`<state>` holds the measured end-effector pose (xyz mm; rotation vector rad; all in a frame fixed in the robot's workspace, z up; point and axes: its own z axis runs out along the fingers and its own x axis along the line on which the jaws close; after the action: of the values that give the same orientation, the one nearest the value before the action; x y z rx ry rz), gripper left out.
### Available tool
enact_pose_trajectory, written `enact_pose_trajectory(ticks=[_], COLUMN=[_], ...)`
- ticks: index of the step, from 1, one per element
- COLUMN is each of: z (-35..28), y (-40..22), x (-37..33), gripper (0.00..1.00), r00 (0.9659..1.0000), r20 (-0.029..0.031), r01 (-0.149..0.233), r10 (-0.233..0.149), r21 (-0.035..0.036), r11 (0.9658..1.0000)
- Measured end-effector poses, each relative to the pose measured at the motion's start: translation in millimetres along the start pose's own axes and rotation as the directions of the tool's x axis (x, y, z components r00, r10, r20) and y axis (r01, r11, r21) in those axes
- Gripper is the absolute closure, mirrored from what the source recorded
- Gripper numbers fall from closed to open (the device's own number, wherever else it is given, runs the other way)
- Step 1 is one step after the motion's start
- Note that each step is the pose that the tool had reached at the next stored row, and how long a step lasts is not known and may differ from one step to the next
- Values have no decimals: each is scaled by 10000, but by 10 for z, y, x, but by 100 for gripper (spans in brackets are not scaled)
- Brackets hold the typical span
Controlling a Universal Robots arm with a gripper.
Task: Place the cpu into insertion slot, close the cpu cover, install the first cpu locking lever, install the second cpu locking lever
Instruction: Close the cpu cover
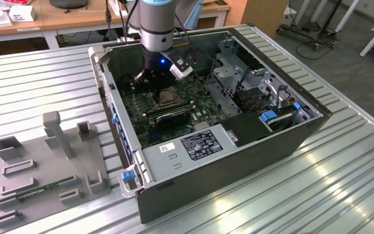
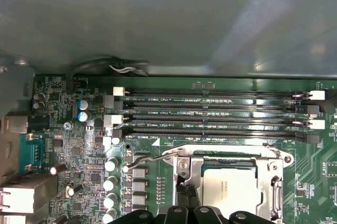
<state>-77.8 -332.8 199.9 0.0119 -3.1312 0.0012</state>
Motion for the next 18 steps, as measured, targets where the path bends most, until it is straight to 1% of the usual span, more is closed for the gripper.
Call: enact_pose_trajectory(ticks=[3,18], z=[10,17], y=[-2,-1], x=[2,0], gripper=[89,89], r00=[10000,10000], r20=[-8,-3], r01=[0,0], r10=[0,0], r21=[10,4], r11=[10000,10000])
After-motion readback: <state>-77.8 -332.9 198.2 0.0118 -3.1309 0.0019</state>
